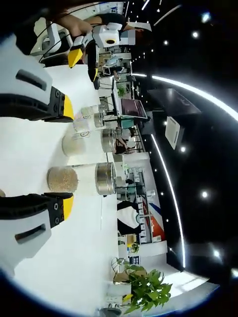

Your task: Rotate the seasoning bottle until the label or dispensing opening points toward the visible target arrow and the bottle remains upright within the marked orientation range

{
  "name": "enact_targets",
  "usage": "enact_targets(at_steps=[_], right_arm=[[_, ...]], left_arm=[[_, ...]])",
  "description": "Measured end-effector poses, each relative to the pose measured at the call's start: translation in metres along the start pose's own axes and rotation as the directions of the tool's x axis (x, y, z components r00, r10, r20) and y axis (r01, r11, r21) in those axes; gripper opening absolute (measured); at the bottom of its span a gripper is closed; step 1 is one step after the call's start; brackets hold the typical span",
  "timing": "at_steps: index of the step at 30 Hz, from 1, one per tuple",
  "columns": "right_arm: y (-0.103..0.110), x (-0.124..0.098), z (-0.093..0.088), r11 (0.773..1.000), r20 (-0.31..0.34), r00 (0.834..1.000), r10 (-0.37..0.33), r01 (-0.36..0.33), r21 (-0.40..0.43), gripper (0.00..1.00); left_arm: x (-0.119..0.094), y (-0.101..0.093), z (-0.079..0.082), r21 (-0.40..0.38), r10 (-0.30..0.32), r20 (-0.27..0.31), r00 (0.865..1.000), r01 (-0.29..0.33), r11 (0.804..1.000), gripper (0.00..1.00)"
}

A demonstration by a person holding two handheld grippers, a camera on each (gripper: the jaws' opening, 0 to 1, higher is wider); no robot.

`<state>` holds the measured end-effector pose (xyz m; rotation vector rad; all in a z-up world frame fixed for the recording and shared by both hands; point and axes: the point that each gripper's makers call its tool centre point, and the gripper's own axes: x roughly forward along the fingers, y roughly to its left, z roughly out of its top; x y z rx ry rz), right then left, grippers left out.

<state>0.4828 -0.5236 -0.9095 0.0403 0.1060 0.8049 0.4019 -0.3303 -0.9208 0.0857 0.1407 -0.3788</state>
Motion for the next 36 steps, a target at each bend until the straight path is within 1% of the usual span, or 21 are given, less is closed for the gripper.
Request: enact_targets(at_steps=[2, 3, 5, 8, 14, 17, 18, 21, 27, 29, 36], right_arm=[[0.006, -0.005, 0.000, 1.000, -0.002, 1.000, -0.003, 0.003, 0.007, 0.61], [0.008, -0.006, -0.001, 1.000, -0.005, 1.000, -0.001, 0.001, 0.009, 0.62], [0.014, -0.008, -0.002, 1.000, -0.018, 1.000, 0.006, -0.006, 0.009, 0.63], [0.025, -0.016, -0.003, 1.000, -0.020, 1.000, 0.004, -0.004, 0.005, 0.63], [0.039, -0.027, -0.007, 1.000, -0.026, 0.999, -0.026, 0.025, -0.015, 0.72], [0.045, -0.033, -0.005, 0.999, -0.017, 0.999, -0.038, 0.038, -0.021, 0.74], [0.048, -0.036, -0.004, 0.999, -0.017, 0.999, -0.039, 0.038, -0.027, 0.74], [0.053, -0.040, -0.002, 0.999, -0.013, 0.999, -0.035, 0.035, -0.035, 0.73], [0.057, -0.050, 0.005, 0.997, 0.006, 0.998, -0.060, 0.060, -0.046, 0.73], [0.057, -0.053, 0.007, 0.996, 0.021, 0.997, -0.080, 0.081, -0.038, 0.73], [0.070, -0.060, -0.001, 0.997, 0.013, 0.997, -0.073, 0.073, -0.018, 0.72]], left_arm=[[-0.004, -0.002, 0.004, -0.016, -0.011, 0.015, 1.000, 0.011, 1.000, 0.90], [-0.006, -0.003, 0.007, -0.028, -0.016, 0.033, 0.999, 0.017, 0.999, 0.90], [-0.008, -0.003, 0.008, -0.024, -0.018, 0.036, 0.999, 0.019, 1.000, 0.90], [-0.011, 0.001, 0.008, -0.011, -0.017, 0.036, 0.999, 0.018, 1.000, 0.91], [-0.024, 0.010, 0.006, -0.009, 0.001, 0.040, 0.999, 0.000, 1.000, 0.92], [-0.030, 0.017, 0.010, -0.011, 0.015, 0.052, 0.999, -0.015, 1.000, 0.93], [-0.031, 0.013, 0.011, -0.010, 0.019, 0.058, 0.998, -0.018, 1.000, 0.93], [-0.035, 0.013, 0.014, -0.002, 0.024, 0.070, 0.997, -0.024, 1.000, 0.93], [-0.048, 0.014, 0.018, 0.009, 0.039, 0.086, 0.995, -0.040, 0.999, 0.93], [-0.053, 0.013, 0.019, 0.006, 0.043, 0.094, 0.995, -0.044, 0.999, 0.93], [-0.066, 0.014, 0.016, 0.009, 0.062, 0.093, 0.994, -0.063, 0.998, 0.93]])
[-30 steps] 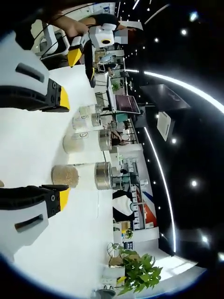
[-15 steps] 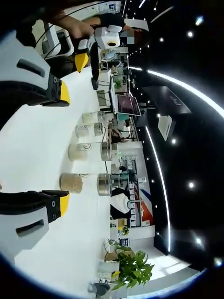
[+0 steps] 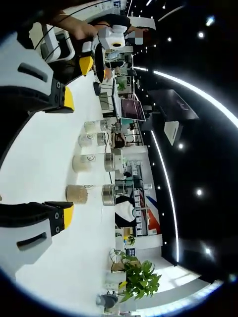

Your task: Rotate the seasoning bottle until the label or dispensing opening points toward the visible target arrow and the bottle remains upright within the marked orientation range

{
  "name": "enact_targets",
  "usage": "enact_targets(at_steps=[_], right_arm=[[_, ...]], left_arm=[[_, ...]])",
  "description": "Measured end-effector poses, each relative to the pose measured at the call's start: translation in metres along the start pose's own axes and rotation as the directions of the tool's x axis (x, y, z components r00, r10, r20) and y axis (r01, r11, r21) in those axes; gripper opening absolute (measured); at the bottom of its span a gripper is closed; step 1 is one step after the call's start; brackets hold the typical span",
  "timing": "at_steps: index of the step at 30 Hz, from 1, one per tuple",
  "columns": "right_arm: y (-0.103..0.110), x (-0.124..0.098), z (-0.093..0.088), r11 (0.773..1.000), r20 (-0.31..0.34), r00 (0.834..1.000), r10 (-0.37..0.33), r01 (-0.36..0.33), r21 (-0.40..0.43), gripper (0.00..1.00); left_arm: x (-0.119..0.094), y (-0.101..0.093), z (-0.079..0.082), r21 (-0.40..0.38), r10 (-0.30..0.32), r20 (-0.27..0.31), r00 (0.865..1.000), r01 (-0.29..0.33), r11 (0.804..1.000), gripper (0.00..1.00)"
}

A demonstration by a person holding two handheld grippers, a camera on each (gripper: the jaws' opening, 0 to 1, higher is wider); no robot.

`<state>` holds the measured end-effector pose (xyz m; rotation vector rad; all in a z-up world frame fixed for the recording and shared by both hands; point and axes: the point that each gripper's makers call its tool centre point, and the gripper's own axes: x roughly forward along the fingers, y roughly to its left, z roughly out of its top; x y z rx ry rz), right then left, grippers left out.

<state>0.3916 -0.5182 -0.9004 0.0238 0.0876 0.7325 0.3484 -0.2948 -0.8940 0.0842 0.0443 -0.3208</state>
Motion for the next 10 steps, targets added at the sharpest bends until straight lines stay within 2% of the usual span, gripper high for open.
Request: enact_targets(at_steps=[3, 10], right_arm=[[0.0007, -0.0048, 0.0003, 1.000, 0.003, 1.000, -0.001, 0.001, -0.003, 0.68], [0.0055, -0.0072, -0.0049, 1.000, -0.014, 1.000, -0.004, 0.004, -0.010, 0.69]], left_arm=[[-0.0031, 0.0005, 0.0013, -0.007, 0.005, 0.008, 1.000, -0.005, 1.000, 0.93], [-0.0053, 0.0008, 0.0033, 0.001, 0.011, 0.012, 1.000, -0.011, 1.000, 0.93]])
